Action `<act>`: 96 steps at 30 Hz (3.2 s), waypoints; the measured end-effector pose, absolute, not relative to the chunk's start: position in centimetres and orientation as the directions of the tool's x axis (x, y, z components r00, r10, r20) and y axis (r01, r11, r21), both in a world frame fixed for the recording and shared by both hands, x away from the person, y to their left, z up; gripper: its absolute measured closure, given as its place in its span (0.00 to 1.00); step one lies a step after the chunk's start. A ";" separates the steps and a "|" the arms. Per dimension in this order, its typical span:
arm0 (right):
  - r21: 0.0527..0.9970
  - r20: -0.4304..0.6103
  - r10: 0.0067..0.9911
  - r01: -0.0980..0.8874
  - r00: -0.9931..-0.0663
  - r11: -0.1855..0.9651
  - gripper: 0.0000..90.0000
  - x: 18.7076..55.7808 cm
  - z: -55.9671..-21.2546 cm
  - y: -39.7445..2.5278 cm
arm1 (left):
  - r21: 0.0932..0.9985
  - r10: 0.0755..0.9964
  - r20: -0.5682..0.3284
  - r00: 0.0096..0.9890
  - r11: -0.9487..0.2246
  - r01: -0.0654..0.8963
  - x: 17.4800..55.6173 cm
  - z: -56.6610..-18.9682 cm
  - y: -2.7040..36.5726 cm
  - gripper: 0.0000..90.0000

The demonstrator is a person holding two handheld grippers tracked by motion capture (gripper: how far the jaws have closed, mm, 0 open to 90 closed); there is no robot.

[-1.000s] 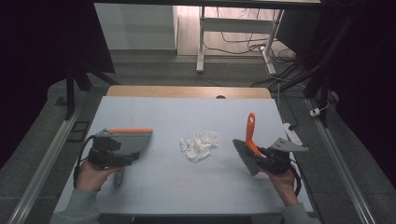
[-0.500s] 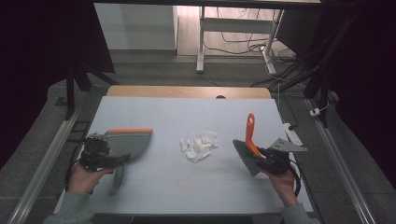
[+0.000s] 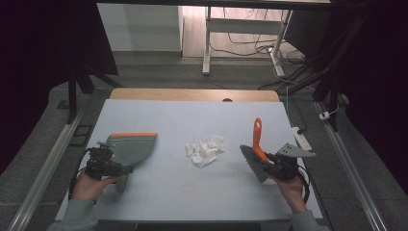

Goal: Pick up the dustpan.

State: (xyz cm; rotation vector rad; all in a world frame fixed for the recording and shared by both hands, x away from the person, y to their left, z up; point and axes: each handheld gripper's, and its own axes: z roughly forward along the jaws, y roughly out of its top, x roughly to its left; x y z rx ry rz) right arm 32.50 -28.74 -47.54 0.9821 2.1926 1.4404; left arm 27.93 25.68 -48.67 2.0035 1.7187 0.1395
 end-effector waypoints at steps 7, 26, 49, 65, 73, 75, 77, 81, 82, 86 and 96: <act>0.900 0.085 0.703 0.358 -0.706 0.250 0.78 32.5 -47.5 -28.7 | 0.395 0.945 -0.266 0.190 -0.073 0.916 28.1 -49.8 25.3 0.13; 0.895 0.070 0.709 0.357 -0.702 0.266 0.78 32.5 -47.6 -28.6 | 0.388 0.924 -0.363 0.124 0.029 0.921 29.0 -52.0 25.7 0.35; 0.895 0.060 0.713 0.354 -0.699 0.271 0.78 32.5 -47.6 -28.6 | 0.403 0.900 -0.429 0.074 0.117 0.908 29.2 -52.6 26.4 0.68; 0.901 0.052 0.712 0.341 -0.700 0.269 0.78 32.4 -47.4 -28.6 | 0.434 0.884 -0.454 0.110 0.111 0.894 29.0 -52.6 27.1 0.69; 0.903 0.053 0.716 0.339 -0.697 0.263 0.78 32.3 -47.3 -28.6 | 0.486 0.877 -0.454 0.155 0.098 0.868 28.7 -52.2 27.5 0.69; 0.906 0.057 0.713 0.337 -0.698 0.258 0.78 32.3 -47.2 -28.5 | 0.506 0.876 -0.451 0.171 0.093 0.857 28.5 -52.0 27.7 0.69; 0.908 0.052 0.711 0.330 -0.701 0.259 0.78 32.3 -47.1 -28.5 | 0.528 0.869 -0.457 0.190 0.093 0.844 28.4 -51.8 27.9 0.69; 0.910 0.058 0.709 0.330 -0.703 0.252 0.78 32.3 -47.1 -28.3 | 0.563 0.861 -0.453 0.229 0.077 0.823 28.1 -51.3 28.2 0.69; 0.910 0.059 0.709 0.330 -0.703 0.252 0.78 32.3 -47.1 -28.3 | 0.573 0.857 -0.455 0.242 0.073 0.817 28.0 -51.2 28.3 0.69; 0.913 0.063 0.708 0.327 -0.703 0.244 0.78 32.4 -47.0 -28.3 | 0.601 0.844 -0.452 0.288 0.050 0.798 27.8 -50.8 28.6 0.69; 0.916 0.070 0.713 0.328 -0.698 0.231 0.78 32.6 -46.8 -28.2 | 0.647 0.831 -0.417 0.369 -0.014 0.762 27.4 -50.2 29.0 0.69</act>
